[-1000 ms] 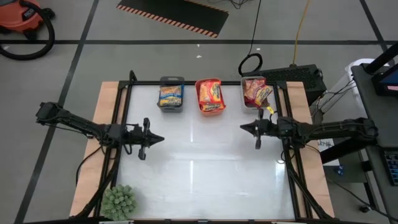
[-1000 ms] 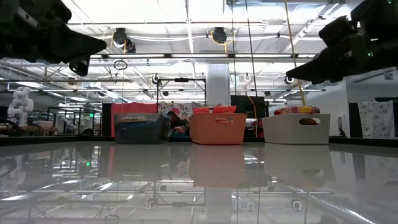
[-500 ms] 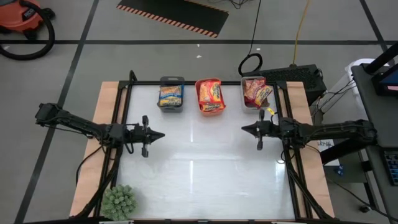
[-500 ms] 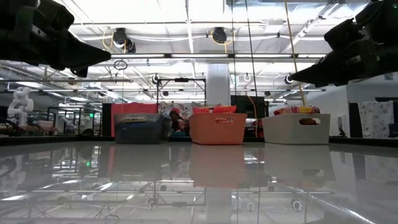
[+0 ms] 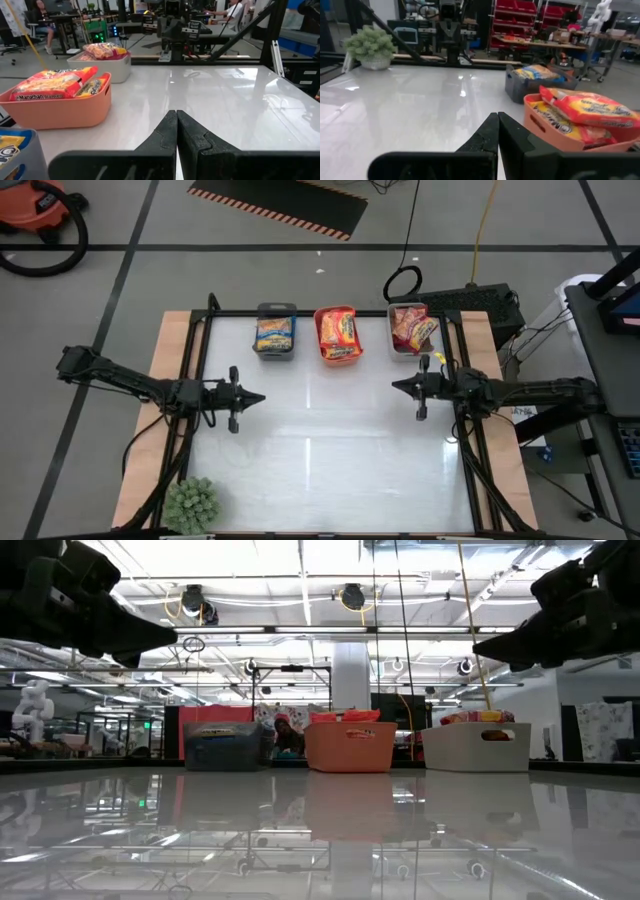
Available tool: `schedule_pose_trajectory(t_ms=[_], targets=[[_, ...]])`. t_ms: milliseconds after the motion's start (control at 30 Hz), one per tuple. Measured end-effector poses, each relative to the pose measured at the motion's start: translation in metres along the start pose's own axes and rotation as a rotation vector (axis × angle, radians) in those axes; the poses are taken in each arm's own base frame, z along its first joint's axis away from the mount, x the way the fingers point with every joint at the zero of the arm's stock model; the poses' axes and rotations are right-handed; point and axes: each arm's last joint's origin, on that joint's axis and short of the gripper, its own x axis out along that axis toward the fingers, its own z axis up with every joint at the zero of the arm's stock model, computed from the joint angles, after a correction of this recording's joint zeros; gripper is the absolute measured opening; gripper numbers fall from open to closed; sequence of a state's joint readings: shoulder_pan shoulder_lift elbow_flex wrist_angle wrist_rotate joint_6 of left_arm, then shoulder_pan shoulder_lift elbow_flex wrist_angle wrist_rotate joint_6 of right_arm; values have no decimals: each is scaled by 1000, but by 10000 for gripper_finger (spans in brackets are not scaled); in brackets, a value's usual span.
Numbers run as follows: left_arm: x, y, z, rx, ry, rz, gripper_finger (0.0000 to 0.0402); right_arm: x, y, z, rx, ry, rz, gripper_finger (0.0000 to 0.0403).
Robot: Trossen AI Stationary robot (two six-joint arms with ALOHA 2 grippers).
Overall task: Sort Maruchan noodles
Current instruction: Return to Home Position
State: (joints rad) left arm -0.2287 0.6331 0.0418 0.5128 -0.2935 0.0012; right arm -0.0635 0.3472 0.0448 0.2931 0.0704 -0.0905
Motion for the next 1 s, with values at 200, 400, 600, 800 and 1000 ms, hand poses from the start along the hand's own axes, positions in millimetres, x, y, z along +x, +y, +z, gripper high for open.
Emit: schedule_pose_trajectory(t_ms=[200,400,600,800,1000], targets=[[0,-1,-1,-4,8,-17,1,-3,1,2,22,-23,48,0],[-4,0,1,-3,-1,-25,1,-8,1,2,14,-28,45,0],[-12,3,4,-2,-19,-25,1,-13,1,-3,25,12,48,0],[-19,5,8,-16,-56,-25,1,-17,0,-2,45,-6,49,0],[-24,6,7,-12,-47,-26,1,-23,0,0,42,-49,49,0]])
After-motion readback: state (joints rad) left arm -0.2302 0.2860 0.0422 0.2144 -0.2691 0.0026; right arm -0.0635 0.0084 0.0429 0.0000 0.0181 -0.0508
